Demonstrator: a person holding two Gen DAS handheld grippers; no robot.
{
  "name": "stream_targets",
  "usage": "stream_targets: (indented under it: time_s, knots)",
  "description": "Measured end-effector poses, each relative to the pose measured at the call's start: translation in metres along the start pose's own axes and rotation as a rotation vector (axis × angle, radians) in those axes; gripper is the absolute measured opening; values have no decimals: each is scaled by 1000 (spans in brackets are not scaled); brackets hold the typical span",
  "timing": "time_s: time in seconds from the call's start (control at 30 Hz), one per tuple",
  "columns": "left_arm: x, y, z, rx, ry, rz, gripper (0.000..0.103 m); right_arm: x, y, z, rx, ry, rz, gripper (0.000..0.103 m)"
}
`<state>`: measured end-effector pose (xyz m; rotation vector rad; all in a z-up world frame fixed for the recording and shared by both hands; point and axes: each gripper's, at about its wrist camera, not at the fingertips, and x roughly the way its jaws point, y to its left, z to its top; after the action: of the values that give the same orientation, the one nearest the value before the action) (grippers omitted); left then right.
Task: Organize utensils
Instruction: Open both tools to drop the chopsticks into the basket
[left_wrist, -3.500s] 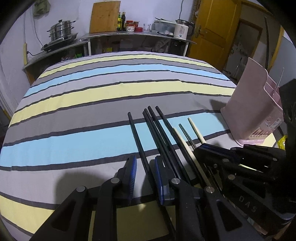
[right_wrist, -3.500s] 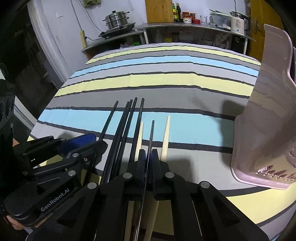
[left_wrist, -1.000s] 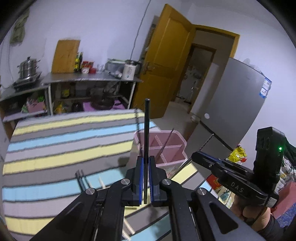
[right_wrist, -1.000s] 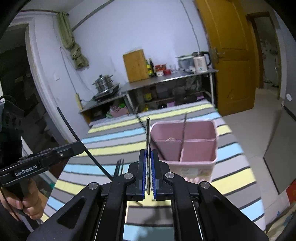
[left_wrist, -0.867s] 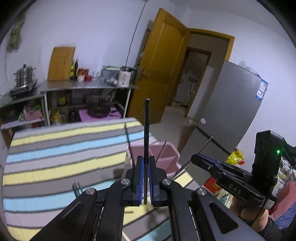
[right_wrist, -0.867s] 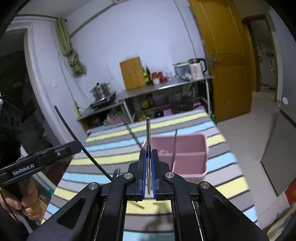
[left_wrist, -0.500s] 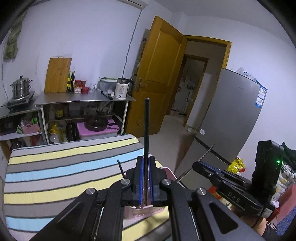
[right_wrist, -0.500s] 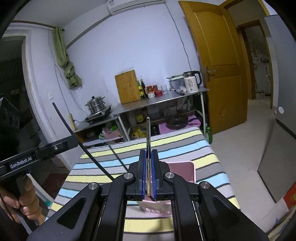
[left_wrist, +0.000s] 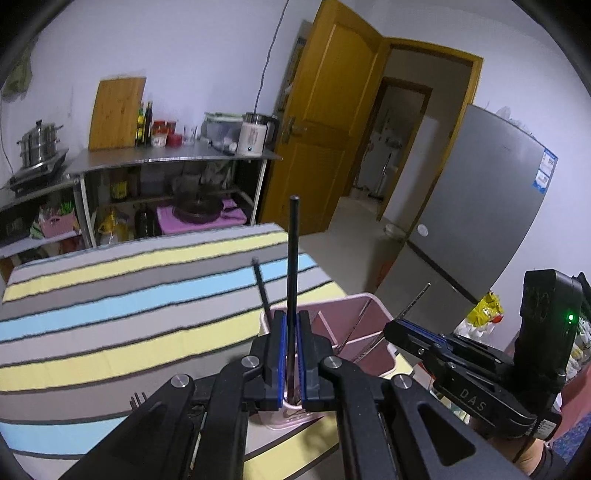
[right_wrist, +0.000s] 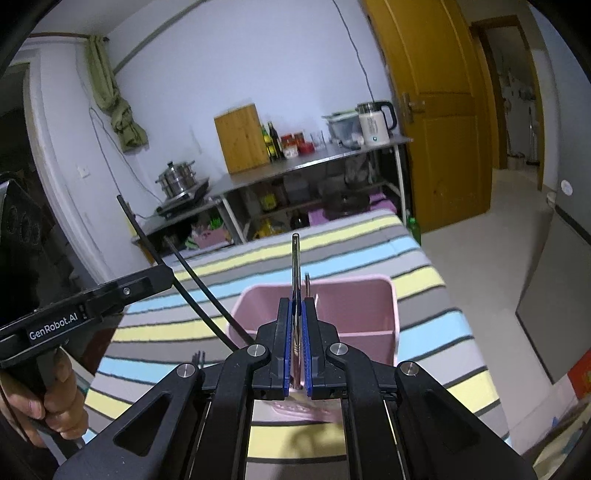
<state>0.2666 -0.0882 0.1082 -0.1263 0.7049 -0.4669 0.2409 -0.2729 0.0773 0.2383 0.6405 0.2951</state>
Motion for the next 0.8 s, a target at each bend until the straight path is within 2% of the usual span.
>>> stream_targets:
  time_s: [0.4, 0.8]
  knots:
    - [20, 15, -17, -21, 44, 9, 5, 26, -10, -13, 31, 79, -7, 5]
    - [-19, 23, -32, -33, -21, 11, 8, 0, -8, -19, 46, 37, -27, 17]
